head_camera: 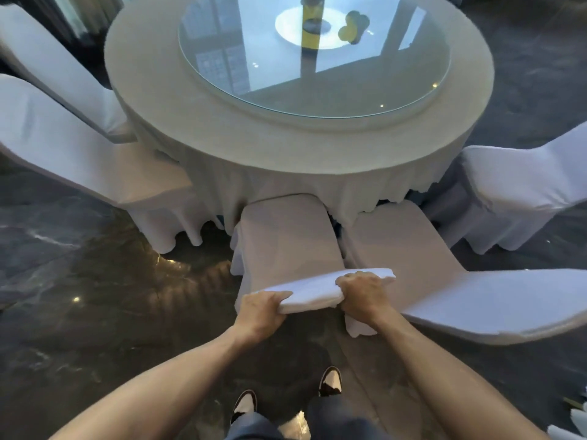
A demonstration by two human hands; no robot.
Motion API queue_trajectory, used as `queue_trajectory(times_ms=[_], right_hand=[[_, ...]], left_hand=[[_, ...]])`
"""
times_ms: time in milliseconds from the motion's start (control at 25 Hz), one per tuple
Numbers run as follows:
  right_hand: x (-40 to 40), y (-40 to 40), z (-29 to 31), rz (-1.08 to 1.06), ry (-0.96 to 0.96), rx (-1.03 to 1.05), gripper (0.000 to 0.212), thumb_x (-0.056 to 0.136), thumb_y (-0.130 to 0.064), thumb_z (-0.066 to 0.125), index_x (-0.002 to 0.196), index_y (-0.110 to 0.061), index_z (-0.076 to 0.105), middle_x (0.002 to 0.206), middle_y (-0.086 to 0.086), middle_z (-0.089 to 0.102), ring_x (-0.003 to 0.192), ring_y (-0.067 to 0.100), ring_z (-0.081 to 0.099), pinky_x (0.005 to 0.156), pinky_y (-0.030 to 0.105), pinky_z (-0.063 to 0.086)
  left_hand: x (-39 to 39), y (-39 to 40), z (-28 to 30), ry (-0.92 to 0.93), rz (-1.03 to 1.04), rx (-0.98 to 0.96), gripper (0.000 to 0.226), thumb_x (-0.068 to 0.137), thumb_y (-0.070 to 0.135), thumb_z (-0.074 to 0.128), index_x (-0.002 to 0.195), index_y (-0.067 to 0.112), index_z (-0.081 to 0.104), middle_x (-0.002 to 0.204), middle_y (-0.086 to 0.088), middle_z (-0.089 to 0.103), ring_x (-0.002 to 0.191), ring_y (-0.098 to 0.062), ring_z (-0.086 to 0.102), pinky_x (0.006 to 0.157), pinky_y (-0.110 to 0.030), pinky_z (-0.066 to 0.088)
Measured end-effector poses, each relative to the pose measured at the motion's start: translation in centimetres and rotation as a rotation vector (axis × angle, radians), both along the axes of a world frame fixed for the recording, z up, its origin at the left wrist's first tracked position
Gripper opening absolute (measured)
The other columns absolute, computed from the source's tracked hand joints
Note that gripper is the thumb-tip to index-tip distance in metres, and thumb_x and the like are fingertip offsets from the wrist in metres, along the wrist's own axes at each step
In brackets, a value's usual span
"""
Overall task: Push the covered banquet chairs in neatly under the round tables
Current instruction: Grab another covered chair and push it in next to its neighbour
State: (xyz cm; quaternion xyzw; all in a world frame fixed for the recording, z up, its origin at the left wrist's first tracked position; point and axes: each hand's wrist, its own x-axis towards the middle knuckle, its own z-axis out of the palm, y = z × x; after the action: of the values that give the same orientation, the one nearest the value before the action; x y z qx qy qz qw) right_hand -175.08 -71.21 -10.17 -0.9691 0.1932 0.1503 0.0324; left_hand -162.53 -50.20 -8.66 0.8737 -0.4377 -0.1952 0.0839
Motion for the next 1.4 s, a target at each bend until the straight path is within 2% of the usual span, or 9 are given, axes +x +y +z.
queue_trajectory(times_ms=[120, 240, 400, 520, 640, 840, 1000, 1280, 1400], right_hand=[[1.1, -2.7, -0.1, 0.047, -0.043, 0.041, 0.019, 0.065, -0.019, 0.056, 0.080, -0.020, 0.068, 0.080, 0.002, 0.072, 0.073, 0.026, 0.066, 0.066, 0.035, 0.051], [1.7, -4.1, -0.6, 0.076, -0.068, 0.094, 0.020, 0.063, -0.020, 0.054, 0.078, -0.022, 0.066, 0.082, 0.001, 0.072, 0.077, 0.028, 0.067, 0.068, 0.035, 0.050], [2.0, -5.0, -0.6, 0.111, -0.070, 0.116, 0.012, 0.066, -0.028, 0.060, 0.077, -0.025, 0.063, 0.085, -0.003, 0.072, 0.081, 0.026, 0.065, 0.065, 0.034, 0.044], [2.2, -5.1, -0.4, 0.085, -0.064, 0.139, 0.015, 0.066, -0.037, 0.065, 0.077, -0.027, 0.062, 0.084, -0.003, 0.072, 0.080, 0.025, 0.066, 0.065, 0.034, 0.044], [2.6, -5.1, 0.1, 0.063, -0.041, 0.119, 0.020, 0.062, -0.030, 0.067, 0.082, -0.027, 0.066, 0.084, -0.003, 0.072, 0.080, 0.024, 0.067, 0.066, 0.033, 0.046], [2.2, -4.9, 0.7, 0.053, -0.018, 0.091, 0.023, 0.062, -0.029, 0.070, 0.084, -0.025, 0.069, 0.082, -0.002, 0.072, 0.078, 0.022, 0.067, 0.067, 0.033, 0.052], [1.8, -4.7, 0.6, 0.046, -0.031, 0.065, 0.025, 0.062, -0.031, 0.073, 0.086, -0.024, 0.070, 0.083, -0.003, 0.073, 0.078, 0.020, 0.068, 0.067, 0.032, 0.053], [1.2, -6.5, 0.3, 0.018, -0.035, 0.048, 0.022, 0.058, -0.036, 0.072, 0.077, -0.026, 0.068, 0.077, -0.004, 0.072, 0.074, 0.021, 0.067, 0.061, 0.030, 0.047], [1.3, -7.4, 0.5, 0.014, -0.019, 0.083, 0.021, 0.061, -0.034, 0.070, 0.081, -0.027, 0.067, 0.081, -0.005, 0.071, 0.078, 0.020, 0.066, 0.063, 0.031, 0.046]], left_hand=[[-0.2, -2.6, 0.2, 0.036, 0.149, 0.060, 0.029, 0.087, 0.027, 0.055, 0.110, 0.042, 0.064, 0.103, 0.005, 0.072, 0.097, -0.025, 0.066, 0.079, -0.036, 0.048], [-0.4, -4.0, 0.1, 0.068, 0.262, 0.095, 0.043, 0.087, 0.022, 0.053, 0.121, 0.047, 0.064, 0.115, 0.003, 0.071, 0.103, -0.028, 0.066, 0.090, -0.038, 0.049], [-0.8, -5.0, -0.2, 0.109, 0.359, 0.093, 0.041, 0.091, 0.024, 0.052, 0.123, 0.046, 0.065, 0.121, 0.002, 0.070, 0.105, -0.028, 0.065, 0.094, -0.040, 0.050], [-0.8, -5.3, -0.4, 0.198, 0.428, 0.015, 0.040, 0.089, 0.016, 0.057, 0.120, 0.037, 0.069, 0.120, -0.003, 0.070, 0.106, -0.030, 0.064, 0.097, -0.041, 0.049], [-0.4, -5.5, -0.6, 0.231, 0.436, -0.023, 0.045, 0.085, 0.007, 0.056, 0.120, 0.031, 0.071, 0.119, -0.006, 0.070, 0.108, -0.032, 0.062, 0.099, -0.037, 0.043], [-0.5, -5.6, -1.9, 0.251, 0.480, -0.033, 0.053, 0.088, 0.002, 0.051, 0.125, 0.036, 0.067, 0.125, -0.002, 0.068, 0.116, -0.031, 0.055, 0.105, -0.036, 0.037], [-0.9, -5.6, -2.4, 0.287, 0.504, -0.036, 0.055, 0.088, 0.001, 0.048, 0.125, 0.038, 0.066, 0.124, -0.002, 0.068, 0.116, -0.033, 0.051, 0.105, -0.036, 0.036], [-1.4, -7.1, -2.9, 0.270, 0.491, -0.043, 0.050, 0.094, 0.004, 0.050, 0.127, 0.039, 0.065, 0.116, -0.005, 0.069, 0.099, -0.027, 0.046, 0.096, -0.042, 0.041], [-1.7, -8.0, -2.4, 0.258, 0.474, -0.051, 0.050, 0.093, 0.003, 0.050, 0.122, 0.039, 0.068, 0.112, -0.004, 0.070, 0.095, -0.026, 0.045, 0.094, -0.041, 0.041]])
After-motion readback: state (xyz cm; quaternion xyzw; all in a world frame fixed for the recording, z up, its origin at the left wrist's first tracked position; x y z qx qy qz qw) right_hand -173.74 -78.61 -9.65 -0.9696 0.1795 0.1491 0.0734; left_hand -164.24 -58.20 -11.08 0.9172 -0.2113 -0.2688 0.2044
